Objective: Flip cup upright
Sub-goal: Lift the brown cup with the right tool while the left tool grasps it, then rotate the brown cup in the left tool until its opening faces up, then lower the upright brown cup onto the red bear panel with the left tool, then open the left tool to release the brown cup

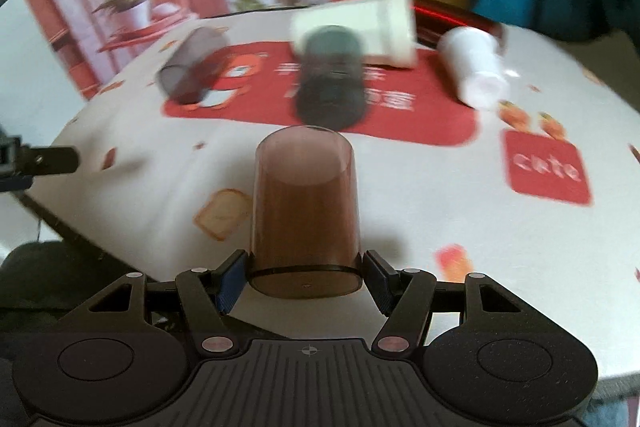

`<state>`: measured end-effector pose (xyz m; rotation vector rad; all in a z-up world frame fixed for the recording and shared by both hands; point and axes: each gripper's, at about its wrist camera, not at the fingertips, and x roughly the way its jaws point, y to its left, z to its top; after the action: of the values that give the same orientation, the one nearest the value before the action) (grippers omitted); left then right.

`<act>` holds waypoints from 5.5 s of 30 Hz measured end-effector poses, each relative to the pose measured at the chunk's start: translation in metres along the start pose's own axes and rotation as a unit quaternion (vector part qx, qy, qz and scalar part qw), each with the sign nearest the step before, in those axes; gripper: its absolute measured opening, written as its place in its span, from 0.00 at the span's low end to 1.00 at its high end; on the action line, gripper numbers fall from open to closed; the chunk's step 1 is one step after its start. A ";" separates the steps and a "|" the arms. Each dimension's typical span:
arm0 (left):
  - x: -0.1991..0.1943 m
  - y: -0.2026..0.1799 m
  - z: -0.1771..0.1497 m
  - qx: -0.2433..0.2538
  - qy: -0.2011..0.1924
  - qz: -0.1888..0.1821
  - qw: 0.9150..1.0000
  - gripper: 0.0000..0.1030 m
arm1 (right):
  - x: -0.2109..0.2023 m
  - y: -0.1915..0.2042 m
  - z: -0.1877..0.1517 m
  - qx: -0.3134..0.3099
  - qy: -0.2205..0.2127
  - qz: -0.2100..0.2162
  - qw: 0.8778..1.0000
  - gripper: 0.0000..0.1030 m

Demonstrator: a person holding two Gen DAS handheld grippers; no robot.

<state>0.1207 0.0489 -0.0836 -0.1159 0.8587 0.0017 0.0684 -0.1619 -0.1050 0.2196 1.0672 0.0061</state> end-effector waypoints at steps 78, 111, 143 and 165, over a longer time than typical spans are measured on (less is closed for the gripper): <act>0.077 -0.070 0.024 0.034 0.129 -0.022 0.991 0.72 | 0.007 -0.046 -0.009 0.072 -0.060 -0.129 0.987 1.00; 0.056 -0.032 0.044 0.067 0.000 0.036 0.997 0.69 | 0.011 -0.048 -0.012 0.074 -0.053 -0.123 0.988 1.00; 0.065 -0.041 0.019 0.095 0.003 0.023 0.995 0.67 | 0.012 -0.045 -0.011 0.069 -0.048 -0.122 0.989 1.00; 0.049 -0.043 0.023 0.102 0.004 -0.007 0.995 0.94 | -0.001 -0.039 -0.005 0.068 -0.054 -0.124 0.989 1.00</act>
<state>0.1722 0.0062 -0.1018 0.0694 0.8604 -0.0986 0.0594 -0.1992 -0.1138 0.2064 0.9823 -0.2996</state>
